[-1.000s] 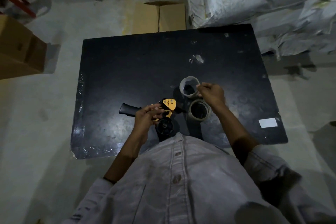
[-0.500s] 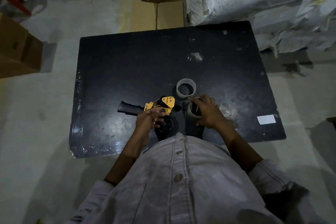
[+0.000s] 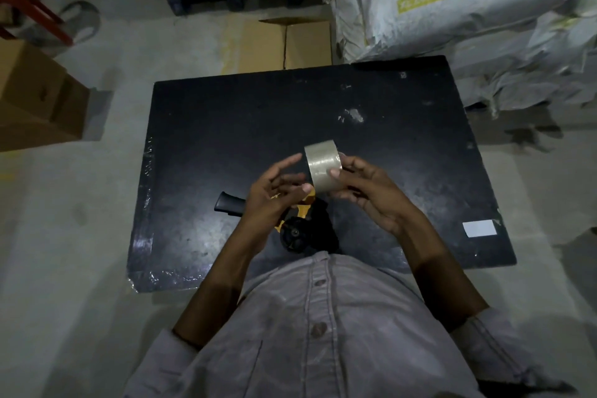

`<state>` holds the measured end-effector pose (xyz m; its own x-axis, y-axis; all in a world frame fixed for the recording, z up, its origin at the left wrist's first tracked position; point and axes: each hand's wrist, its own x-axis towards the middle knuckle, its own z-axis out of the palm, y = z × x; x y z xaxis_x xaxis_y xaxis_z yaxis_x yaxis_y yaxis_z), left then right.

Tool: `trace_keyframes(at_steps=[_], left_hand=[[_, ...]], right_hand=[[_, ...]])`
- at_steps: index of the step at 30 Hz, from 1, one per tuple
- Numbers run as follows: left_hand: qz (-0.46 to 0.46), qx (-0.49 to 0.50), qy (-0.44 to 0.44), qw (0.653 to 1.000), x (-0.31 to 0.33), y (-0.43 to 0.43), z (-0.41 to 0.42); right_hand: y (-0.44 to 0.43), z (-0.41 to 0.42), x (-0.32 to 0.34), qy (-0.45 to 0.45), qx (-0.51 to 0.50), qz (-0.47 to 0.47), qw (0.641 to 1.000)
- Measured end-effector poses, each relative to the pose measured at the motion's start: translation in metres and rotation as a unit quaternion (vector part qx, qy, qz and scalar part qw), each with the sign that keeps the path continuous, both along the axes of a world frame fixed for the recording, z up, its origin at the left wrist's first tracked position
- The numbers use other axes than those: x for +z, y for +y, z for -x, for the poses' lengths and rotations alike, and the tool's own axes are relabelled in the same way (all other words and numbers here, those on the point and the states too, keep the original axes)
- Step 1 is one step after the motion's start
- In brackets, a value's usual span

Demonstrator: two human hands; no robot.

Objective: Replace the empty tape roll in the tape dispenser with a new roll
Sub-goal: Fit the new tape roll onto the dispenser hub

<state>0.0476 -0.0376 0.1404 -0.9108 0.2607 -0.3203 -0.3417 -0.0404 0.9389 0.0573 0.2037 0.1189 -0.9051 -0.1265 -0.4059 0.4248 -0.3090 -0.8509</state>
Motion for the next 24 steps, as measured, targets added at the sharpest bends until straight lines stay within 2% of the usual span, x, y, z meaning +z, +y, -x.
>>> trace_keyframes(at_steps=[3,8,13,17,21,24], left_hand=[[-0.004,0.003,0.043,0.999,0.011,0.006,-0.001],[0.002,0.045,0.058,0.997,0.009,0.007,-0.003],[0.073,0.033,0.101,0.992,-0.003,0.002,-0.008],[0.167,0.055,0.157,0.972,-0.008,0.0,-0.01],[0.216,0.095,0.188,0.953,-0.013,-0.003,-0.011],[0.21,0.109,0.182,0.954,-0.016,-0.004,-0.011]], right_hand=[[-0.005,-0.001,0.005,0.008,0.024,-0.013,1.0],[-0.008,-0.007,0.003,0.052,0.027,-0.074,0.996],[-0.015,-0.01,0.004,0.115,0.007,-0.15,0.982],[-0.023,-0.007,-0.001,0.118,-0.021,-0.203,0.972],[-0.029,-0.002,-0.007,0.111,-0.052,-0.276,0.953],[-0.032,-0.002,-0.009,0.115,-0.05,-0.302,0.945]])
